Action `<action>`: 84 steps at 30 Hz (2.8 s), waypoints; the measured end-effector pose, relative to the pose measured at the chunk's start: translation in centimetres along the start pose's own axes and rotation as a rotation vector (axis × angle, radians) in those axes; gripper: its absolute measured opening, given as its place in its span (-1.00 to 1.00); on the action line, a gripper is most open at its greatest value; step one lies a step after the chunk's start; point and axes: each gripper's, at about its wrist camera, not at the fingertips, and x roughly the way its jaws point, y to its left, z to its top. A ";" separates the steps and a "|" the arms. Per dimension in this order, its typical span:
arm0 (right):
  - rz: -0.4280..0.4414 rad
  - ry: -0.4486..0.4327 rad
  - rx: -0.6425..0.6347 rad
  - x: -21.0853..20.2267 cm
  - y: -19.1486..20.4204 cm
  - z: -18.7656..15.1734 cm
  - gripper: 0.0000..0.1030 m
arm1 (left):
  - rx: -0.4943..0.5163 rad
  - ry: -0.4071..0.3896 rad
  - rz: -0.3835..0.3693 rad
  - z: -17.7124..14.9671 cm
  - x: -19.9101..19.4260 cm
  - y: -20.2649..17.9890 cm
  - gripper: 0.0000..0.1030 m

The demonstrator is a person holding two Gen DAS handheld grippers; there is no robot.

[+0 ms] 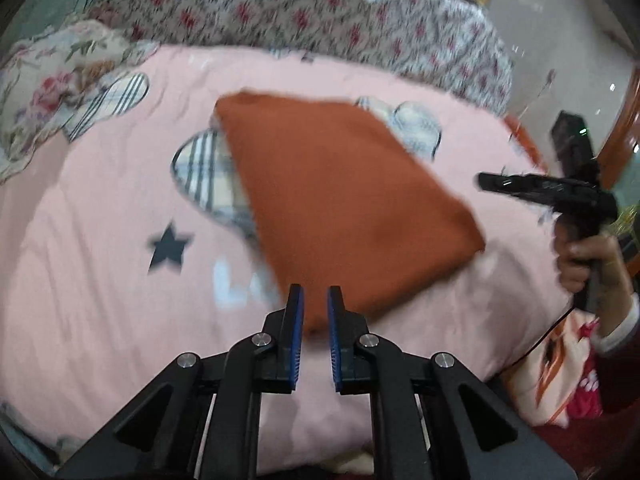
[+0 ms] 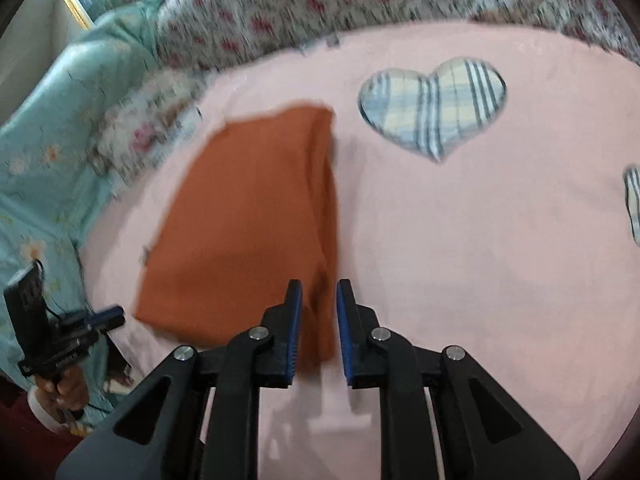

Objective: Fold small clothes

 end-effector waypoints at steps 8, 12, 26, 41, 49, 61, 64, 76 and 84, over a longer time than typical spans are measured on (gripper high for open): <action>-0.020 0.048 -0.034 10.0 2.7 6.7 -0.64 | -0.046 0.006 -0.041 4.2 6.3 1.3 -0.81; -0.104 0.110 -0.015 13.6 0.4 7.3 -0.73 | -0.031 0.021 -0.010 2.7 8.5 1.8 -0.80; 0.009 0.084 -0.063 4.6 3.3 -0.5 -0.68 | -0.005 0.021 -0.073 -1.1 3.7 -0.7 -0.76; -0.109 0.095 -0.024 4.3 1.2 -5.5 -0.79 | -0.051 0.100 0.007 -2.9 5.7 -0.6 -0.78; -0.197 0.087 -0.018 0.6 2.3 -6.6 -0.53 | -0.036 0.104 0.114 -3.5 2.6 -1.0 -0.10; -0.154 0.069 -0.101 -1.8 6.2 -9.6 0.41 | 0.053 0.072 0.335 -5.0 -1.0 -2.6 0.57; -0.151 0.076 -0.116 -1.9 6.7 -10.1 0.53 | 0.055 0.095 0.348 -5.6 -1.0 -2.3 0.59; -0.169 0.060 -0.146 -0.5 7.2 -8.7 0.67 | 0.028 0.072 0.398 -3.6 -0.4 -1.6 0.63; -0.169 0.074 -0.138 1.2 7.3 -7.1 0.70 | 0.025 0.061 0.435 -1.2 1.0 -1.7 0.66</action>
